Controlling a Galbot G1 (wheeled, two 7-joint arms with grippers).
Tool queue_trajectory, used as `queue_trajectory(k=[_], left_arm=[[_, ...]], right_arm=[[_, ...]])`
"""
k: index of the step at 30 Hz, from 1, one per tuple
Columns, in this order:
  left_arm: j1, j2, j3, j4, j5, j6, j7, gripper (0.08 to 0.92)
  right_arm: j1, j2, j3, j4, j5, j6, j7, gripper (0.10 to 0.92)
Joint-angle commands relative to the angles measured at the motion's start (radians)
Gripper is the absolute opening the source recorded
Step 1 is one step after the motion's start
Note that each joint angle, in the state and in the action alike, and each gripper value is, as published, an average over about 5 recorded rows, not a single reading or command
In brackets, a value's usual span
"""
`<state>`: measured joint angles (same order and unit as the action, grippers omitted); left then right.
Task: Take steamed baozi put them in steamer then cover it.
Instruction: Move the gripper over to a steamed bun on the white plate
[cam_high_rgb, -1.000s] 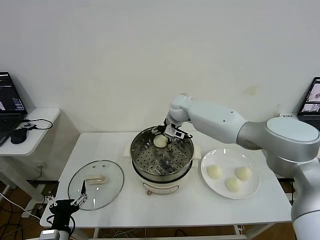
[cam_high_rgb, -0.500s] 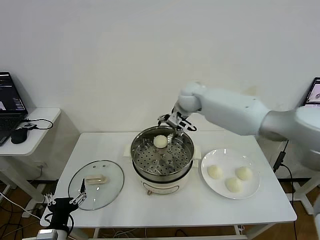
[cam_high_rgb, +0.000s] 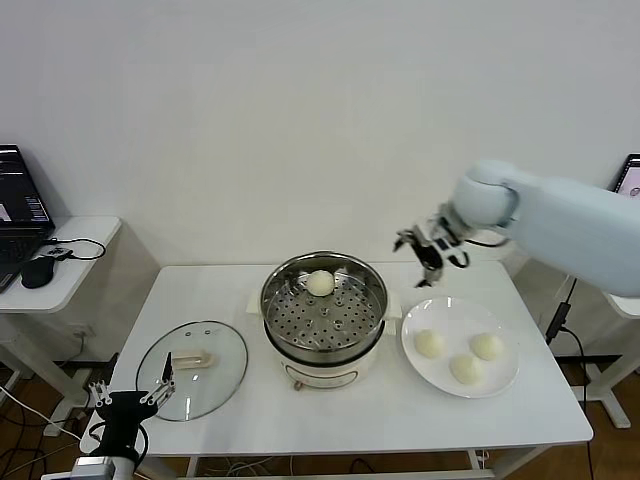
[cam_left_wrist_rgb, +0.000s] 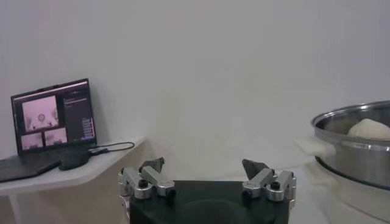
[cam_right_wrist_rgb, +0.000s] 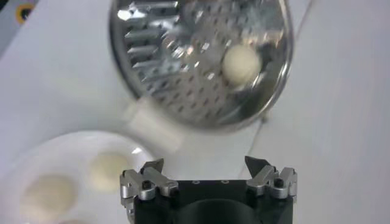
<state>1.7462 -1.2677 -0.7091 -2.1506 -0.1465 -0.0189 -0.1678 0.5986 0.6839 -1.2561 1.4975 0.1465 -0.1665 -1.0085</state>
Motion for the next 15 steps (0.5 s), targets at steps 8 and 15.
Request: queue_trajectory(k=[8, 15], left_arm=[[0.000, 0.003, -0.013, 0.011, 0.001, -0.001, 0.001, 0.823], [-0.002, 0.007, -0.026, 0.030, 0.001, -0.003, 0.002, 0.823]], right_arm=[[-0.435, -0.187, 0.266, -0.026, -0.175, -0.080, -0.006, 0.823], [-0.589, -0.056, 0.354, -0.171, -0.234, -0.050, 0.002, 0.823]])
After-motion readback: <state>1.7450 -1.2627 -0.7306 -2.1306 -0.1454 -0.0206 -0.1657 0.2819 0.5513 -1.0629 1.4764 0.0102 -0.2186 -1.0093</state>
